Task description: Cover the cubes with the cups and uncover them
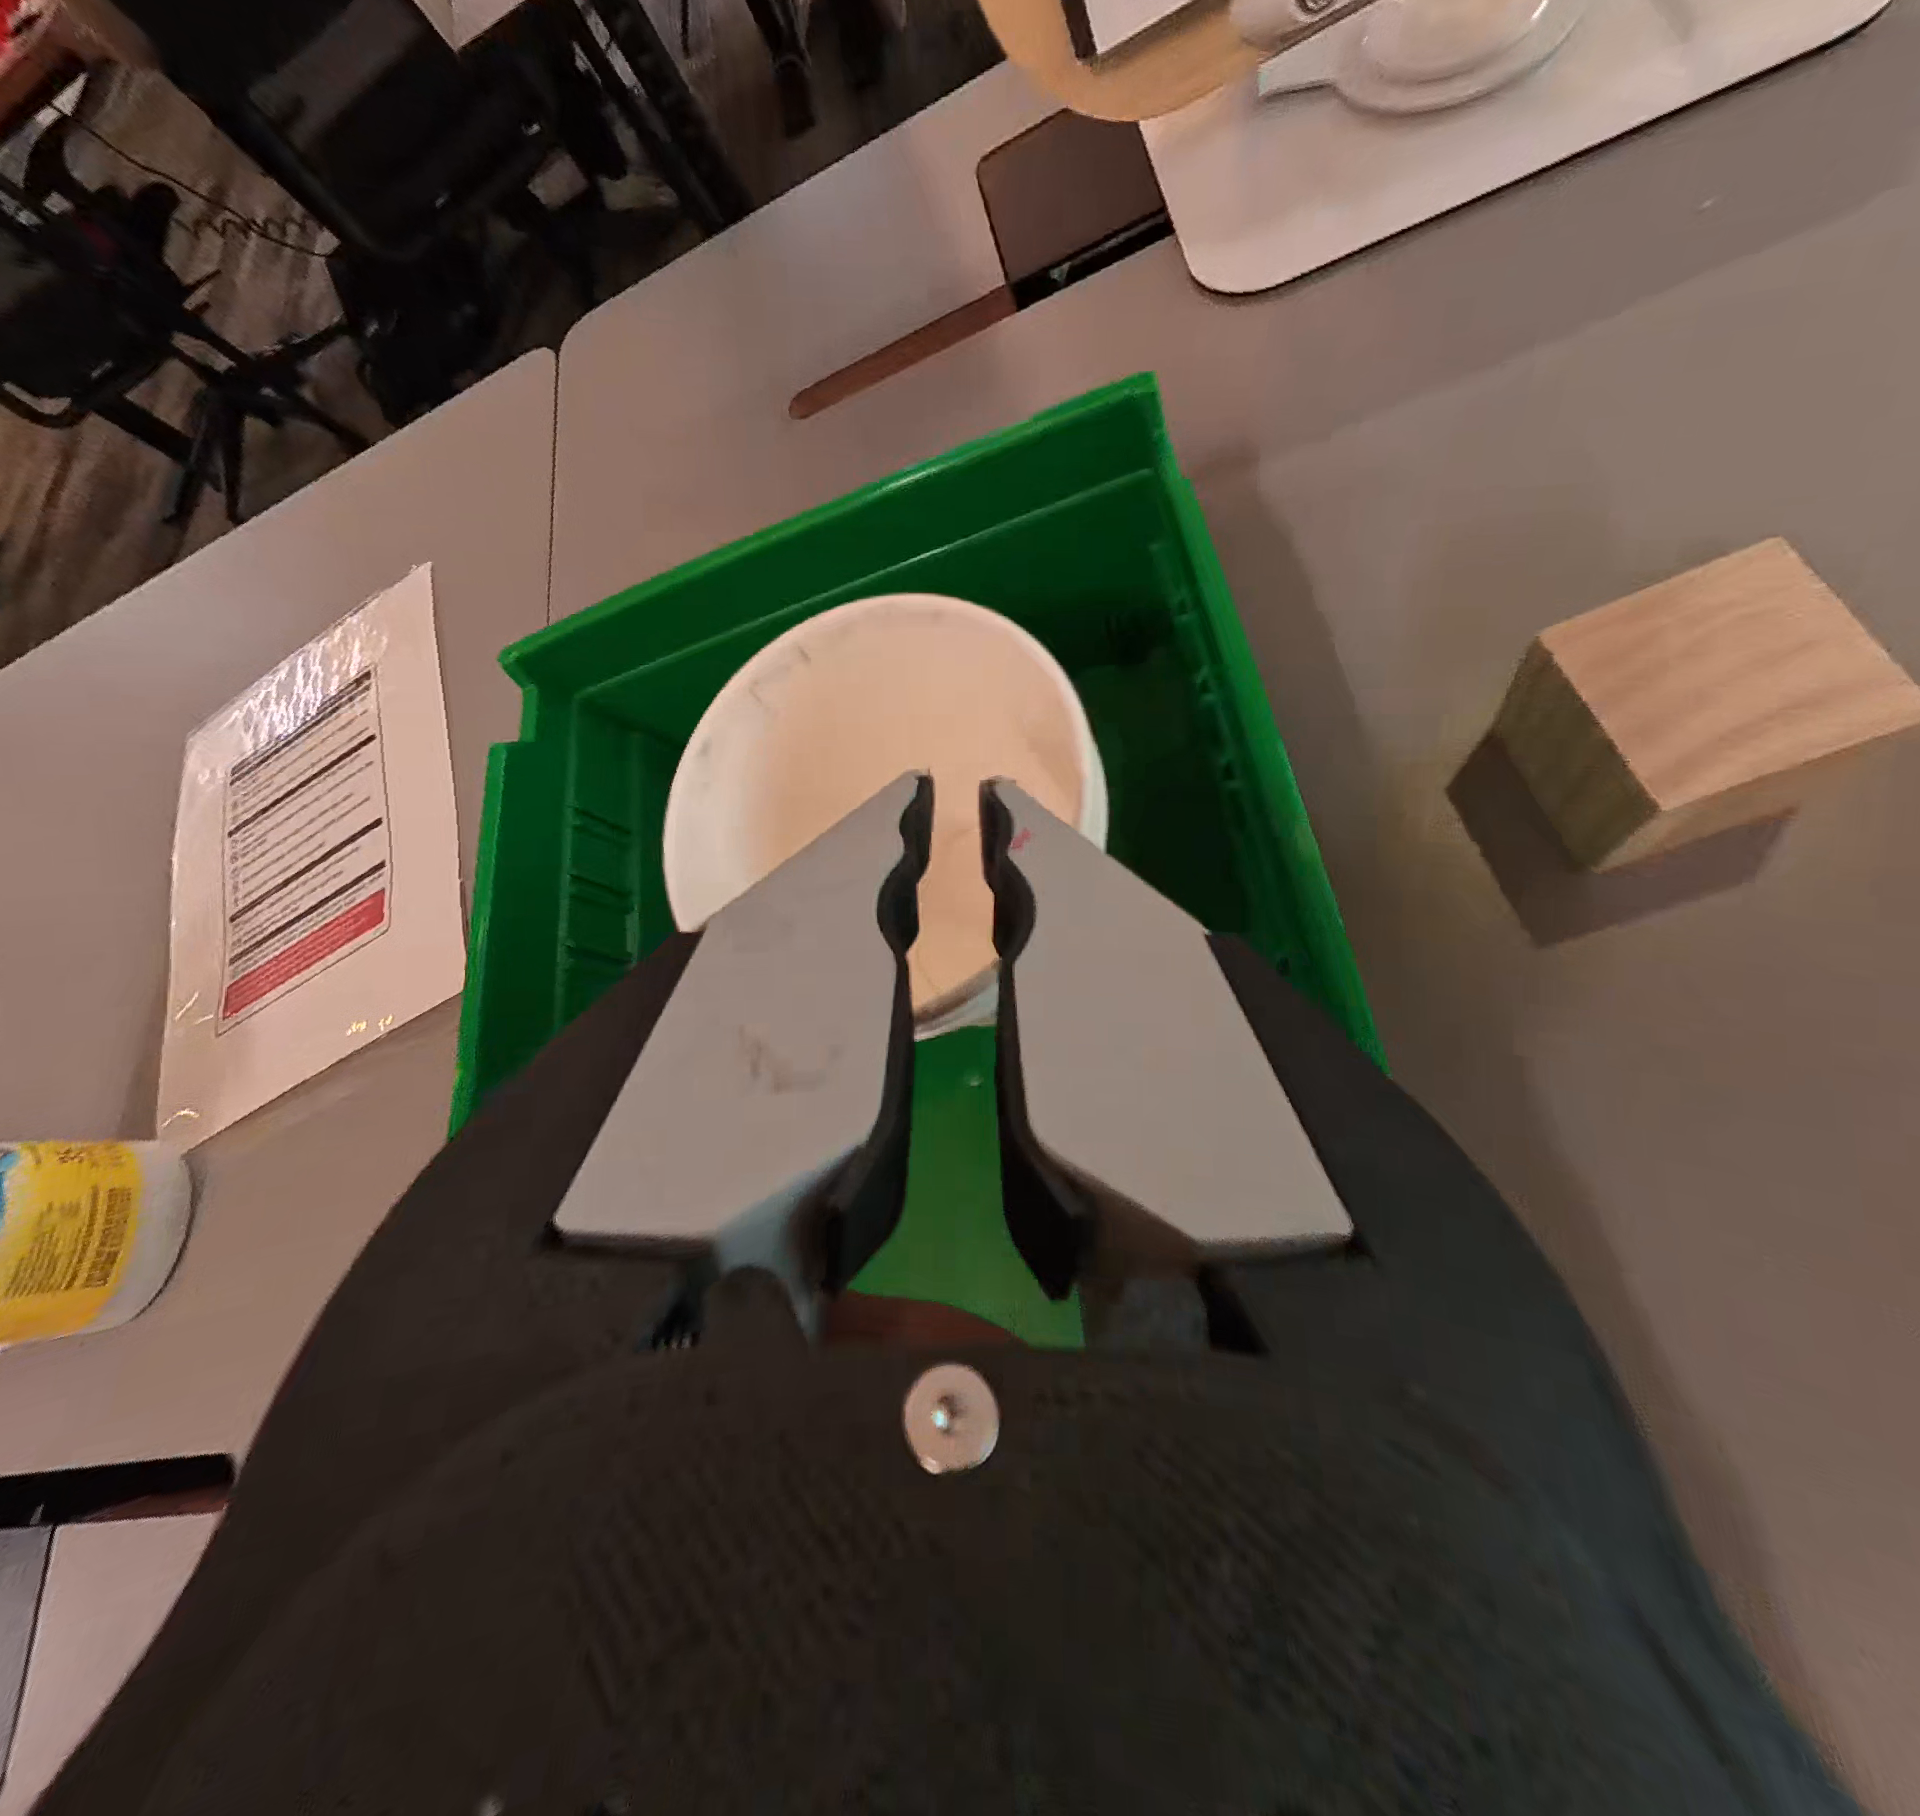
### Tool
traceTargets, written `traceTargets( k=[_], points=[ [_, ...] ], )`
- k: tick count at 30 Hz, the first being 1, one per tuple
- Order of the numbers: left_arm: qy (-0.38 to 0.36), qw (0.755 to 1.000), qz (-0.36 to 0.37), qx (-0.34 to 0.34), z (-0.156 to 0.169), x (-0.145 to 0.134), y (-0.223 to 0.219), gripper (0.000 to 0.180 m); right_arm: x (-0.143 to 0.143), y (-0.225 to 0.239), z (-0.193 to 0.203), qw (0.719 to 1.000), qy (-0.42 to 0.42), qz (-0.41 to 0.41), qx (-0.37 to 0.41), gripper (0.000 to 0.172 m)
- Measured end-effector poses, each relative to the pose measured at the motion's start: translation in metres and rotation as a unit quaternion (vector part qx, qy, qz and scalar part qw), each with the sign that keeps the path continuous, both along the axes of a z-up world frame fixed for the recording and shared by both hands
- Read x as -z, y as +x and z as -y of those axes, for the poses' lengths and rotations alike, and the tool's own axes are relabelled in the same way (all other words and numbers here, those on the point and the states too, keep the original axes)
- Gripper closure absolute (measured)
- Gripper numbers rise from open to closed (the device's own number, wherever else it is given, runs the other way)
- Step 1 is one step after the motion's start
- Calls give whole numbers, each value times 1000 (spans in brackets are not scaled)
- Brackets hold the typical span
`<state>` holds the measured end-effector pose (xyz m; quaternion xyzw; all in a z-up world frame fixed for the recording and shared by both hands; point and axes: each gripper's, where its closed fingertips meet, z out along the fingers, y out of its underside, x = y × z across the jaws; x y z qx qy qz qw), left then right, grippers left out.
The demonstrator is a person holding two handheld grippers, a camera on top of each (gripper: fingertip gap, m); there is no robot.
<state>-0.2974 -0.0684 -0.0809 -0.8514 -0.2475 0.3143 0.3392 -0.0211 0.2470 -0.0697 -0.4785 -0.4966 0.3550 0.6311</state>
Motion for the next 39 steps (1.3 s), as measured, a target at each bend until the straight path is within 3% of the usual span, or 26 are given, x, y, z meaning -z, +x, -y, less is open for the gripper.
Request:
traceTargets(
  k=[8,12,29,33,39],
  points=[
    [51,998,23,21,-2,-10,6,164,0,0,-2,1000,-7,0,0,111],
    [23,999,27,15,2,-3,4,167,0,0,0,1000,-1,2,1,112],
    [67,996,41,42,-3,-10,14,163,0,2,-2,1000,-2,0,3,114],
    [46,997,40,36,0,-4,12,162,0,1,-1,1000,-2,1,2,114],
    [51,997,39,38,-1,-3,11,178,0,2,-1,1000,-1,1,2,115]
  ],
)
